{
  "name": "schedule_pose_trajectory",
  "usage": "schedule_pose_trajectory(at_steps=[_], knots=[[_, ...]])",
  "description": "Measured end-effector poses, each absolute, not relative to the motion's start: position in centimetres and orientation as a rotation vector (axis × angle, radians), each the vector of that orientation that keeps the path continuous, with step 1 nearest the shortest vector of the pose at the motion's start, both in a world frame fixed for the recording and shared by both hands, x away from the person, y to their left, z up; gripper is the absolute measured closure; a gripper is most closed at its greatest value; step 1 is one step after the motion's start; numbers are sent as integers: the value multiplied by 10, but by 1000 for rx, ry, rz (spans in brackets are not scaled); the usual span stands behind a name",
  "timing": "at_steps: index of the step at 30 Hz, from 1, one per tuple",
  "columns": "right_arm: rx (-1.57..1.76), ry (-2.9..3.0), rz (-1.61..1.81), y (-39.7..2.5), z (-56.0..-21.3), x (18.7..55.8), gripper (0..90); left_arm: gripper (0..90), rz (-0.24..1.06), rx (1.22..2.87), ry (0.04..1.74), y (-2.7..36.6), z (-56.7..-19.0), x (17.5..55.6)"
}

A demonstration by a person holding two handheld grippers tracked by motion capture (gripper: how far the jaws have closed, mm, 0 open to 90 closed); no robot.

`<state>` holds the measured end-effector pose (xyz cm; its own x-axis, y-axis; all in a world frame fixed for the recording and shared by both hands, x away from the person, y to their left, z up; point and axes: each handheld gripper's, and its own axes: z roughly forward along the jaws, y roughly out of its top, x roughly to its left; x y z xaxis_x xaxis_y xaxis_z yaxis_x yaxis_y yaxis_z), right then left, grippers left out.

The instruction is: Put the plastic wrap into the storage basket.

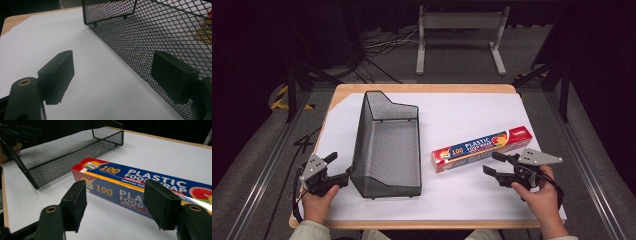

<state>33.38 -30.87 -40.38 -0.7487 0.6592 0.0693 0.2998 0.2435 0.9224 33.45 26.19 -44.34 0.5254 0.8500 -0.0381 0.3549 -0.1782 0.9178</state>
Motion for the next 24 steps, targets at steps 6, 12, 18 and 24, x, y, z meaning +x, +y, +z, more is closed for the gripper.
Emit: schedule_pose_trajectory(at_steps=[6,12,18,24], knots=[[815,2236,1516,-285,-398,337,339,196,618,1756,1011,262,-443,334],[774,2268,1544,-265,-394,340,343,196,620,1761,1010,262,-443,334],[736,2315,1564,-248,-391,342,391,196,621,1766,1007,262,-443,334],[722,2379,1506,-239,-393,347,628,196,624,1766,1008,263,-443,334]])
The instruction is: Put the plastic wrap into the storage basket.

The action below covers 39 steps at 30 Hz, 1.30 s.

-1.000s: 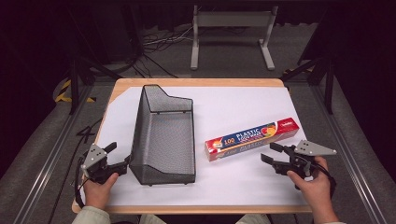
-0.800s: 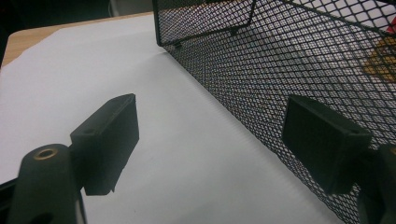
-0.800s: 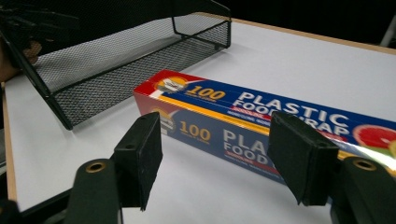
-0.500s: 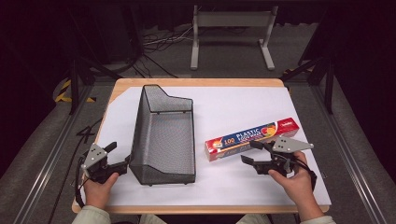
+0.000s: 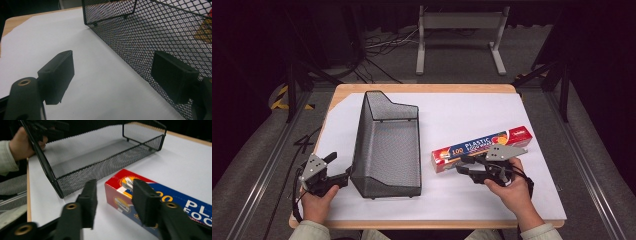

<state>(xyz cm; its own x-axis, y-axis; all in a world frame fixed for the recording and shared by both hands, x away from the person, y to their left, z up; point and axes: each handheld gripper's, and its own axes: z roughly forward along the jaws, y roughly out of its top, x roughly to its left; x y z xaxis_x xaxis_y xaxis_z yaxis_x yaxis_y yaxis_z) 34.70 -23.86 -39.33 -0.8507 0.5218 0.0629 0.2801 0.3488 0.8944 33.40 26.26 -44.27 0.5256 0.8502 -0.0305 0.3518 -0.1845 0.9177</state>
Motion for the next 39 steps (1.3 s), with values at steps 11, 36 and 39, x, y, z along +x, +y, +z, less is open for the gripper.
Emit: schedule_pose_trajectory(at_steps=[11,36,39], knots=[[749,2522,1321,-221,-408,361,900,196,630,1769,1009,263,-443,334],[818,2644,1074,-191,-433,380,900,175,634,1753,1024,263,-445,335],[841,2638,1061,-186,-433,383,900,175,636,1753,1023,263,-445,335]])
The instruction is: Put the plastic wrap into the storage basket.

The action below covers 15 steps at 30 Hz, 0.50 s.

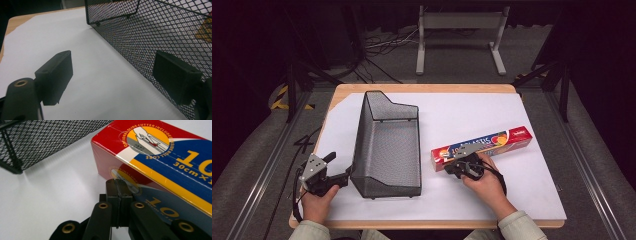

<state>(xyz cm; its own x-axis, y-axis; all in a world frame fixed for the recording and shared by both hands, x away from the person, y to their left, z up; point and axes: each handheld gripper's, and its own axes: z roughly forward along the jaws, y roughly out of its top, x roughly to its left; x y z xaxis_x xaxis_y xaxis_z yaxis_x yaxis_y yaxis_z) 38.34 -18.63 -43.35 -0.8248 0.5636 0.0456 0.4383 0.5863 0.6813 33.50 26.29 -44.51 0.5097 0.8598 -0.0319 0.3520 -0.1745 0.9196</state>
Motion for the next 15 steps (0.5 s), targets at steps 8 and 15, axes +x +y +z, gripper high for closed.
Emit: schedule_pose_trajectory(at_steps=[8,15], knots=[[903,2608,1047,-177,-433,398,900,176,634,1759,1024,263,-445,335],[925,2560,962,-162,-430,416,900,176,632,1764,1017,261,-446,336]])
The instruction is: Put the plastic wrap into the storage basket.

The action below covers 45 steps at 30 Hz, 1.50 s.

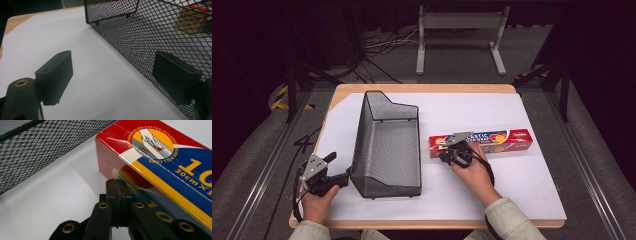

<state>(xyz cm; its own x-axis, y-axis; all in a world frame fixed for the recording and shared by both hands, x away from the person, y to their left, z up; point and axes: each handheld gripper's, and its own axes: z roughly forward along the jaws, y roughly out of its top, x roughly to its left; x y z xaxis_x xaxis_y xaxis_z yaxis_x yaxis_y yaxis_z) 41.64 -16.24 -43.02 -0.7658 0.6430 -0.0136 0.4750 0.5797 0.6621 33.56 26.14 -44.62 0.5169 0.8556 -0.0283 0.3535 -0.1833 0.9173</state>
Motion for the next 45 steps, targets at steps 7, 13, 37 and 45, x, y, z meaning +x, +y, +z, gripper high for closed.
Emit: schedule_pose_trajectory(at_steps=[7,13,37,45], knots=[[945,2531,923,-159,-428,430,900,176,634,1779,1010,260,-447,335],[959,2518,917,-158,-428,434,899,176,634,1788,1011,259,-447,336],[981,2516,1130,-212,-375,421,900,176,636,1785,1016,259,-447,336],[1048,2445,1134,-241,-355,428,900,168,636,1779,1018,260,-447,336]])
